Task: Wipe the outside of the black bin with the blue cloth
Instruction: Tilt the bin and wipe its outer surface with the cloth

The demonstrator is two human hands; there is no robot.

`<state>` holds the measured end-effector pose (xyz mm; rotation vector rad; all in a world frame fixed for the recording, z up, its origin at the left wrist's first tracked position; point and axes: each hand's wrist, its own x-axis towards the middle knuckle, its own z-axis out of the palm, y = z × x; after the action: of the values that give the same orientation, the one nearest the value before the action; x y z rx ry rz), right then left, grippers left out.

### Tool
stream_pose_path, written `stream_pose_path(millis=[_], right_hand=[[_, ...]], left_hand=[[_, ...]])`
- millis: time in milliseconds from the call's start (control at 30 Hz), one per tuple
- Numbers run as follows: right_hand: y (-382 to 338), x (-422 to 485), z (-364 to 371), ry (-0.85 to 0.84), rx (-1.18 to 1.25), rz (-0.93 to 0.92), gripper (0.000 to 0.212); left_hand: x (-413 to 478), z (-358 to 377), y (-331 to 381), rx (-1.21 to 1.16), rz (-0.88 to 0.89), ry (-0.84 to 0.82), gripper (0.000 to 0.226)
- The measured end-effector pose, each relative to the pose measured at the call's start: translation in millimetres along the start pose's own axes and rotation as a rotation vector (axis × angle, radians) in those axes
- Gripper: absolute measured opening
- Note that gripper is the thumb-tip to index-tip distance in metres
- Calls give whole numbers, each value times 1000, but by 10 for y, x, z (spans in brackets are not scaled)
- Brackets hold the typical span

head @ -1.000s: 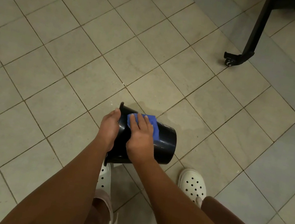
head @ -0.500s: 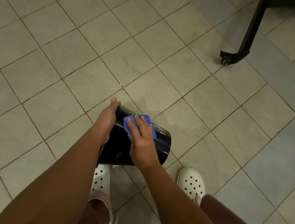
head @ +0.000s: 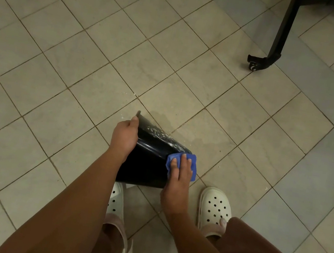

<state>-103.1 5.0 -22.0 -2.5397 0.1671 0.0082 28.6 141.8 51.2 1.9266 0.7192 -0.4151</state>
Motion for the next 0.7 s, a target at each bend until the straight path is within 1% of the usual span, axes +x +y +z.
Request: stream_pose_path(millis=[100,200,233,300,333,400,467,533,600,667,700], right_hand=[[-79,-2,-3,-50,24,-19,95],[102,258,-78,-73,42,-107,82],[168,340,-104,-73,51,-70,76],[234,435,-169,-73,75,72,65],[237,422,-179,-63,82,128,63],[176,306,-162,-8,70,156,67],[85,147,-88,29,27,114,73],[27,125,-36,17,3,60,76],[11,265,-52,-6,9,11,72],[52,464,-126,-41,17,33,64],[92,549,-163,-55,24,78,61]], left_hand=[[-17,-15,-20,60,37,10,49],[-27,-23,-47,36,39,42,49],[-36,-24,-60,22,36,50,49],[-51,-18,-81,6,35,58,46],[-59,-17,-83,5,31,61,45],[-53,-16,-83,-1,25,64,45],[-49,-18,-75,-14,17,58,45],[-55,-27,-79,-32,12,39,43],[-68,-45,-94,-77,-1,19,39],[-81,-56,-106,-118,-19,9,37],[-84,-59,-113,-130,-23,8,37]])
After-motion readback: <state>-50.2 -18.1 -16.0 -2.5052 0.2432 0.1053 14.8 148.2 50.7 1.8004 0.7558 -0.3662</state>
